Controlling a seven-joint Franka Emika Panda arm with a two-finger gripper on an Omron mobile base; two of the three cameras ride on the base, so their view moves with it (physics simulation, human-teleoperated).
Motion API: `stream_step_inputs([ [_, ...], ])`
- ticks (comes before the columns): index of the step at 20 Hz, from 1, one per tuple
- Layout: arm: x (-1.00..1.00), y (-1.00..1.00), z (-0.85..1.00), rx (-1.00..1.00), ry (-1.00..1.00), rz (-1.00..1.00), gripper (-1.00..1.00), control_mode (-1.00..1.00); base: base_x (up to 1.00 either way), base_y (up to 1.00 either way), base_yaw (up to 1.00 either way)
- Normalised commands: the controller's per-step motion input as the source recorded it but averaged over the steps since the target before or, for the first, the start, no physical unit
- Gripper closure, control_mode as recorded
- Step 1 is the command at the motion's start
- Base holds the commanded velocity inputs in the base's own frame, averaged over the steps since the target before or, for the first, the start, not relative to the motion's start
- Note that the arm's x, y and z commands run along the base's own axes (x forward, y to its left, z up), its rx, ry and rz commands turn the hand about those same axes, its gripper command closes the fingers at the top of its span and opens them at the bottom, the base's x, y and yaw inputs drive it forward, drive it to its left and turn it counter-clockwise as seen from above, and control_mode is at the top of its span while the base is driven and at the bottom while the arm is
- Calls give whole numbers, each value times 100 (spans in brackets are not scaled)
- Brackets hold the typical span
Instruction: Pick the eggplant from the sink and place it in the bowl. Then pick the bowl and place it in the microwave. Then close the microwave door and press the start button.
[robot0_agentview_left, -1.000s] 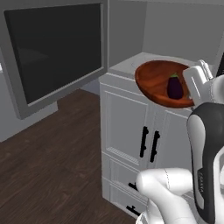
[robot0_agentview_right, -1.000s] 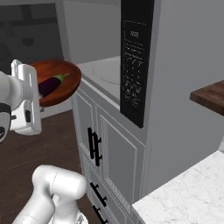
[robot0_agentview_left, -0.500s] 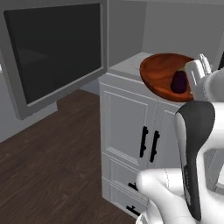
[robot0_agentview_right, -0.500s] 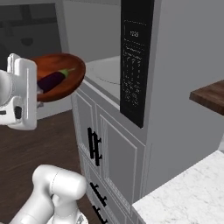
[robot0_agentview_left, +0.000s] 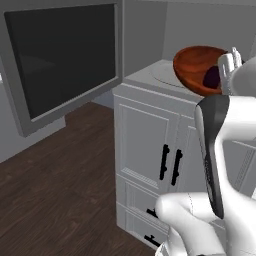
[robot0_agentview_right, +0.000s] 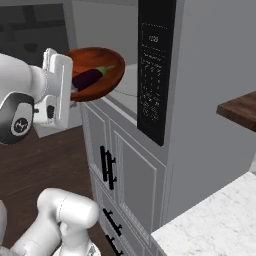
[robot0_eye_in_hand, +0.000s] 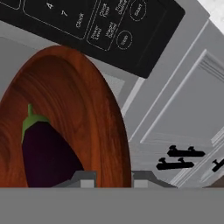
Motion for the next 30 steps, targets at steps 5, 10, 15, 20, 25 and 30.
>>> stream_step_inputs([
  [5, 78, -16, 0, 0, 0, -17, 100, -100, 0, 0, 0],
  [10, 59, -18, 2, 2, 0, -9, 100, -100, 0, 0, 0],
  [15, 61, -24, -8, 6, 8, 0, 100, -100, 0, 0, 0],
  [20, 62, -11, -25, 2, 6, 0, 100, -100, 0, 0, 0],
  [25, 51, -4, -26, 0, 0, 0, 100, -100, 0, 0, 0],
  [30, 51, -5, -22, 2, 2, 0, 100, -100, 0, 0, 0],
])
